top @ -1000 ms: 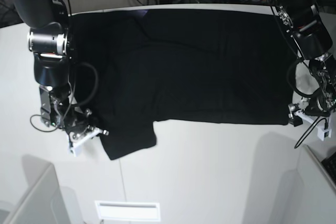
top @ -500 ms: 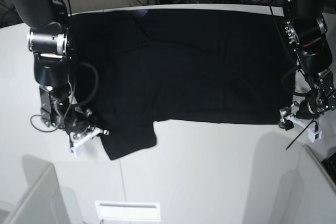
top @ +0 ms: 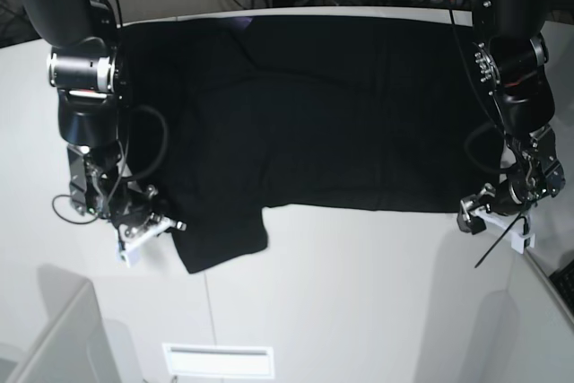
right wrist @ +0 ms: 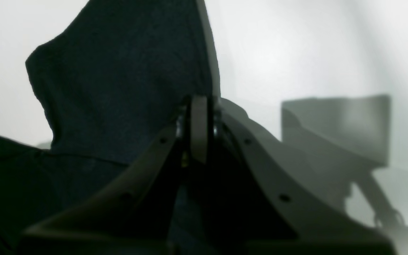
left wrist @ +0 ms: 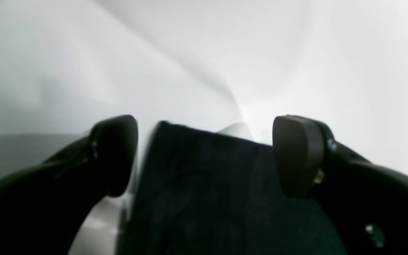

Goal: Fold the T-shirt properly
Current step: 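Pinch the opposite shirt edge with both grippers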

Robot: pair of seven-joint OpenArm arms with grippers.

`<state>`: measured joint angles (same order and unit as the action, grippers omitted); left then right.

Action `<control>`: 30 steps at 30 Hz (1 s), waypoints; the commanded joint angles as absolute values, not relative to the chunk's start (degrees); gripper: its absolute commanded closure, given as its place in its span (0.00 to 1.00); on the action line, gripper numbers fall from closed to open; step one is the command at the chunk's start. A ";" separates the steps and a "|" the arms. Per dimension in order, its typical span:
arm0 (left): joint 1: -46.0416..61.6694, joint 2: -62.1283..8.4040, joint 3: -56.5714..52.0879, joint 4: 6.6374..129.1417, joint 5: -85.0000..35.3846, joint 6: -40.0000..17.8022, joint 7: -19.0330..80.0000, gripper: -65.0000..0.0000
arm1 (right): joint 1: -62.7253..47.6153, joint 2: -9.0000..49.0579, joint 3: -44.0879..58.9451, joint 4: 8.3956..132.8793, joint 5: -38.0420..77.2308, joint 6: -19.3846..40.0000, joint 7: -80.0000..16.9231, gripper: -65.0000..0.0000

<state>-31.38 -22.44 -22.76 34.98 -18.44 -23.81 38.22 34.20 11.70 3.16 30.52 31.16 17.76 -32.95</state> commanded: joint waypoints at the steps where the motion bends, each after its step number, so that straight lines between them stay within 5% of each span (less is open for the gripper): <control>1: -31.69 -22.81 -22.64 34.86 -18.24 -23.87 40.66 0.13 | 34.68 12.35 3.21 30.64 29.49 17.10 -35.12 1.00; 6: -30.73 -22.81 -22.64 34.77 -18.24 -23.87 40.66 0.18 | 33.63 12.44 3.21 30.90 29.49 17.10 -35.12 1.00; 10: -30.37 -22.81 -22.64 34.77 -18.24 -23.87 40.66 0.53 | 33.54 12.44 3.21 30.90 29.49 17.10 -35.12 1.00; 17: -28.88 -22.73 -22.64 35.30 -18.24 -23.87 40.66 1.00 | 33.54 12.09 3.21 30.90 29.49 17.10 -34.86 1.00; 23: -28.88 -22.64 -22.64 36.79 -18.24 -23.87 40.75 1.00 | 33.54 12.09 3.21 32.13 29.58 17.10 -34.95 1.00; 30: -26.15 -22.46 -23.16 46.46 -18.33 -23.87 43.12 1.00 | 27.82 12.26 3.21 47.52 29.58 17.10 -35.21 1.00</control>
<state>-24.67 -21.41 -22.92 45.50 -18.46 -23.97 43.00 25.89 11.60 3.09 46.52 29.04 16.88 -36.10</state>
